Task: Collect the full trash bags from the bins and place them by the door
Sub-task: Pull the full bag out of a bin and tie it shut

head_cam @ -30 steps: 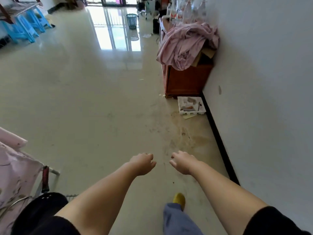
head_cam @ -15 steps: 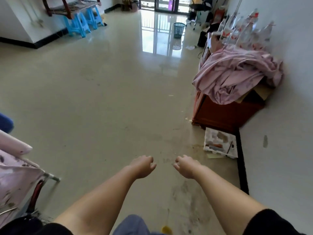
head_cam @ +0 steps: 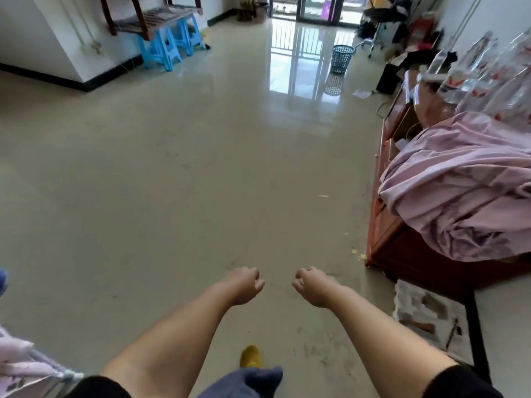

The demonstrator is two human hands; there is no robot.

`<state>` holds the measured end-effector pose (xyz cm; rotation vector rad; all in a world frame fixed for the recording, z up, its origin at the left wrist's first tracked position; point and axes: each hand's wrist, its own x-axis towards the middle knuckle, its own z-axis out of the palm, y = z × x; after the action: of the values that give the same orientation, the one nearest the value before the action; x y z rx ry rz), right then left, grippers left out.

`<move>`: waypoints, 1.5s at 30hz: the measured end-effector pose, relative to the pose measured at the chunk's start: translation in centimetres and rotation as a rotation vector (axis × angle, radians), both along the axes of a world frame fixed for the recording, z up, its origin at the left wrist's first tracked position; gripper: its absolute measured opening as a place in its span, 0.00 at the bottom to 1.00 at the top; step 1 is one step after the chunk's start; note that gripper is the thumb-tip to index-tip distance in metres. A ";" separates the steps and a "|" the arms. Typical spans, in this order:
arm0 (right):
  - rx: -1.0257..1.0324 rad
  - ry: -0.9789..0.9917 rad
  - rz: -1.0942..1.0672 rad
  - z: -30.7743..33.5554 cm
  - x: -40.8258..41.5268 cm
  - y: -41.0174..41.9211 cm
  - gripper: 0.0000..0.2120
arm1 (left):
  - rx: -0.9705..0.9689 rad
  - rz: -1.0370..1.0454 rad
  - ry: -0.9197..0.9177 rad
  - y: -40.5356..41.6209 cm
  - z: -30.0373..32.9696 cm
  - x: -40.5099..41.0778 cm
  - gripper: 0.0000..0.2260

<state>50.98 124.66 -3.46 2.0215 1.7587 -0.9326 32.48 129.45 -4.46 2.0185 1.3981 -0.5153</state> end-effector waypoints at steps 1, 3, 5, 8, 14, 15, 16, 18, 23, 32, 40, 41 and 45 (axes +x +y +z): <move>0.006 -0.002 -0.014 0.3 0.3 2.4 0.21 | 0.000 -0.008 0.004 2.4 0.2 0.3 0.19; 0.006 -0.001 -0.026 0.8 0.9 6.7 0.21 | 0.003 -0.023 0.007 7.0 0.6 0.9 0.19; 0.000 -0.010 -0.020 1.0 1.8 11.0 0.21 | 0.005 -0.033 0.007 11.5 0.8 1.8 0.18; -0.016 -0.015 -0.016 0.6 3.4 17.5 0.22 | -0.005 -0.025 -0.009 18.2 0.8 3.1 0.18; -0.004 -0.044 0.034 -0.6 8.2 33.5 0.22 | 0.018 0.044 -0.040 33.6 0.2 7.1 0.18; -0.011 -0.051 0.050 -0.4 9.2 36.4 0.22 | 0.017 0.063 -0.039 36.0 0.4 7.9 0.18; -0.015 -0.055 0.064 -0.2 10.2 39.2 0.22 | 0.013 0.078 -0.036 38.4 0.7 8.6 0.18; -0.005 -0.057 0.081 0.3 11.9 44.6 0.21 | 0.012 0.089 -0.041 43.2 1.5 10.1 0.18; -0.026 -0.072 0.144 0.9 14.4 56.1 0.22 | 0.034 0.111 -0.025 54.1 2.0 12.7 0.18; -0.041 -0.091 0.169 -1.1 16.4 78.2 0.22 | 0.047 0.083 -0.065 77.2 0.0 14.8 0.18; 0.016 -0.022 0.087 1.0 16.9 97.6 0.22 | 0.047 0.006 -0.029 97.8 1.1 16.8 0.18; 0.014 -0.019 0.087 0.9 17.2 99.4 0.22 | 0.043 -0.003 -0.032 99.9 1.0 17.4 0.18; 0.006 -0.029 0.086 0.0 19.4 108.3 0.22 | 0.029 -0.017 -0.051 109.1 0.3 20.3 0.18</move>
<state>70.39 232.92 -3.48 1.9368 1.8191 -0.8693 52.75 238.51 -4.14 2.0541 1.3668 -0.4502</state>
